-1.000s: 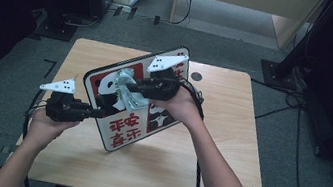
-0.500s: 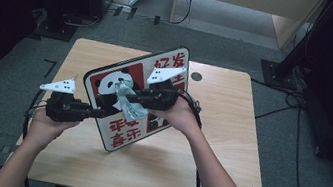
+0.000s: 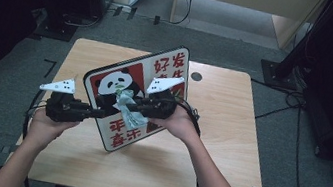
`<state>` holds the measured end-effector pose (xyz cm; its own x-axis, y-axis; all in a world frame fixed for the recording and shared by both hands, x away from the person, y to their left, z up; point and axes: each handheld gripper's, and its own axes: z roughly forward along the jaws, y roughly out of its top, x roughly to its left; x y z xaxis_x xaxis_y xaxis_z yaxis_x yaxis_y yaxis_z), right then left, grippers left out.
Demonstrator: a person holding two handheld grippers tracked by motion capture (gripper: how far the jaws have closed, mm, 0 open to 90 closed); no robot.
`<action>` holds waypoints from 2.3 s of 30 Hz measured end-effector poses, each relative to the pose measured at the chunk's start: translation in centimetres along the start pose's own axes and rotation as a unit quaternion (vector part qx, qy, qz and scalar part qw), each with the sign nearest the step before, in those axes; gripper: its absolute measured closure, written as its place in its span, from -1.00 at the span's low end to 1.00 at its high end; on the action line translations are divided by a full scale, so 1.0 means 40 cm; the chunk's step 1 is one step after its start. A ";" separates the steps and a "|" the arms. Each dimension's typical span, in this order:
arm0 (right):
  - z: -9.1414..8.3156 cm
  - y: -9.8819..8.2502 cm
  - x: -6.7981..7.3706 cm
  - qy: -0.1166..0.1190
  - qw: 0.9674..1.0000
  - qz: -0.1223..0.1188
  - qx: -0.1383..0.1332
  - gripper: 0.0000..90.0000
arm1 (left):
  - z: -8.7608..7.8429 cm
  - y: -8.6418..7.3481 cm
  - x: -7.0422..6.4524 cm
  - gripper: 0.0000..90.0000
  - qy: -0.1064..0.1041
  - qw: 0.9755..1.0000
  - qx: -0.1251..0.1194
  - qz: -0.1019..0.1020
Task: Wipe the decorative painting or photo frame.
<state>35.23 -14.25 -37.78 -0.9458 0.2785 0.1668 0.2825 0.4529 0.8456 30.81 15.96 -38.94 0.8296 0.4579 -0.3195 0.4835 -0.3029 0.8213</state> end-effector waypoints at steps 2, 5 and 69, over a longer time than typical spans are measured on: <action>0.003 -0.010 0.000 0.000 1.000 0.000 0.001 0.79 | 0.000 0.000 0.000 0.75 0.000 1.000 0.000 0.000; 0.010 -0.024 0.002 0.001 1.000 0.004 0.007 0.79 | -0.001 -0.001 -0.001 0.75 0.000 1.000 0.001 0.001; 0.077 -0.187 0.020 0.024 0.994 0.058 0.088 0.79 | 0.000 0.000 0.001 0.73 -0.004 1.000 0.001 0.000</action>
<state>32.87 -14.82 -45.51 -0.9104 0.2987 0.2864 0.4103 0.5624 0.7179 30.86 15.99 -38.94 0.8314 0.4518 -0.3236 0.4843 -0.3035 0.8206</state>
